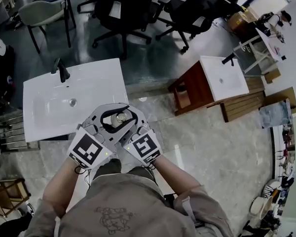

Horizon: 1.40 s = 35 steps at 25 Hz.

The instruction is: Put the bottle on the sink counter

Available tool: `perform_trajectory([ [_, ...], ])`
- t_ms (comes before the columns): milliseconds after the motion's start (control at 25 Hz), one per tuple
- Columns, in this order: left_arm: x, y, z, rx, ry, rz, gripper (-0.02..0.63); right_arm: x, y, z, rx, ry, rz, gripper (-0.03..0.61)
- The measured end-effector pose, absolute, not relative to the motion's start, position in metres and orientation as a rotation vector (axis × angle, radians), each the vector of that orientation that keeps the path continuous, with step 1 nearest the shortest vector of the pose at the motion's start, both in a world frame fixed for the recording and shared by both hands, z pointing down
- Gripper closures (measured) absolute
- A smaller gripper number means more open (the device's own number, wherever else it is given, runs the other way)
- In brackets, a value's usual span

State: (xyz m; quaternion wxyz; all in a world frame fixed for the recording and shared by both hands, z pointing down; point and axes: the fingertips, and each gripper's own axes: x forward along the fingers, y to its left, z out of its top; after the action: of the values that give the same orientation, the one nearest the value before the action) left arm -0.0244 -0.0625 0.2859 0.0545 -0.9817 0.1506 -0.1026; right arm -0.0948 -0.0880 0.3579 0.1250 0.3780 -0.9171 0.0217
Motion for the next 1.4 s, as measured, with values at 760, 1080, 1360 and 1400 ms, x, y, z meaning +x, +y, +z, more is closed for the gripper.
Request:
perform_trajectory([
  [760,-0.005,-0.176,0.378,-2.898,0.619,-0.377,0.472,-0.083,-0.197,0.45,0.951,-2.757,0.022,0.247],
  [1080,0.009,-0.196,0.434,-2.888,0.659,-0.521,0.472,-0.071,-0.212,0.502,0.856,-2.771,0.059,0.247],
  [1360,0.016,-0.206,0.473,-2.895,0.689,-0.557,0.472,-0.067,-0.219,0.541,0.782,-2.761,0.069,0.247],
  [1400,0.016,-0.207,0.478,-2.901,0.693,-0.562,0.472,-0.066,-0.22,0.545,0.772,-2.758,0.072,0.247],
])
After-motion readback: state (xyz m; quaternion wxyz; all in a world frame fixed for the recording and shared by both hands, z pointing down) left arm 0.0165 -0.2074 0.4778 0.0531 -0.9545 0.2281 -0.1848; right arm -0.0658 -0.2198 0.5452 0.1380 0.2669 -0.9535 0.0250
